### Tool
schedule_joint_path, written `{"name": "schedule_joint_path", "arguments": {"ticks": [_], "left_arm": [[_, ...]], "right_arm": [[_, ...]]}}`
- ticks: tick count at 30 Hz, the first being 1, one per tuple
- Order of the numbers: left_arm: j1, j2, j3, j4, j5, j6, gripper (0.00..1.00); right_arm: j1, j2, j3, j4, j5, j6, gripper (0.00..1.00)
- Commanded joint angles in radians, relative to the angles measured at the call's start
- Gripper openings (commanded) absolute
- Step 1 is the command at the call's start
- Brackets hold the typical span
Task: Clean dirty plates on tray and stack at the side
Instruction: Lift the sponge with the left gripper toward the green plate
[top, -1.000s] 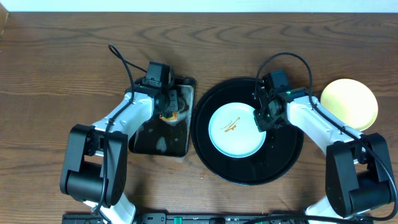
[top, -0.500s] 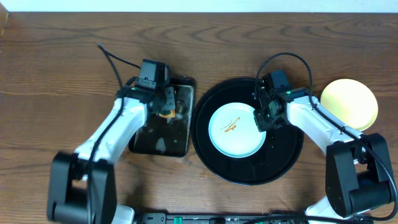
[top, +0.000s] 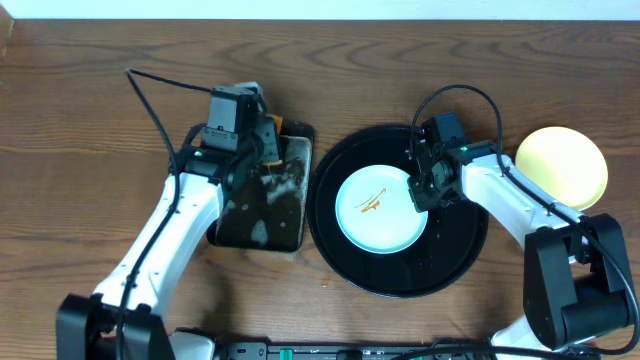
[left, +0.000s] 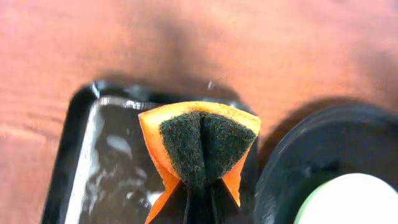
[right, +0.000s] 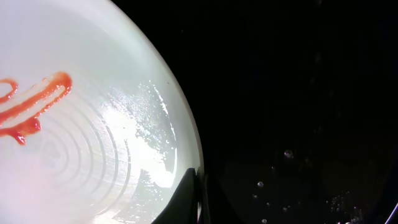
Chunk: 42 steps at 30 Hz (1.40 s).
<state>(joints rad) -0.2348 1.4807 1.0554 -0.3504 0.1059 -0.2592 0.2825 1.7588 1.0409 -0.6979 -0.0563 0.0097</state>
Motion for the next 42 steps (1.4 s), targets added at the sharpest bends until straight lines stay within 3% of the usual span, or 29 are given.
{"name": "schedule_joint_path", "arguments": {"ticks": [1, 14, 23, 32, 37, 42], "left_arm": [[0.003, -0.055, 0.011, 0.05, -0.002, -0.004, 0.08], [0.003, -0.174, 0.011, 0.174, -0.074, -0.004, 0.08], [0.003, -0.163, 0.011, 0.117, -0.099, -0.043, 0.08], [0.003, 0.022, -0.006, -0.061, -0.062, -0.207, 0.08], [0.003, 0.165, -0.006, -0.076, 0.031, -0.237, 0.08], [0.003, 0.195, -0.003, -0.08, 0.071, -0.227, 0.07]], "right_arm": [[-0.009, -0.003, 0.004, -0.005, -0.001, -0.018, 0.01], [-0.009, -0.003, 0.005, -0.003, -0.001, -0.015, 0.01], [-0.009, -0.003, 0.005, -0.002, -0.001, -0.014, 0.01], [-0.009, -0.003, 0.004, -0.006, -0.002, -0.014, 0.01], [-0.009, -0.003, 0.004, -0.01, -0.002, -0.014, 0.01], [-0.009, -0.003, 0.005, -0.01, -0.002, -0.014, 0.01]]}}
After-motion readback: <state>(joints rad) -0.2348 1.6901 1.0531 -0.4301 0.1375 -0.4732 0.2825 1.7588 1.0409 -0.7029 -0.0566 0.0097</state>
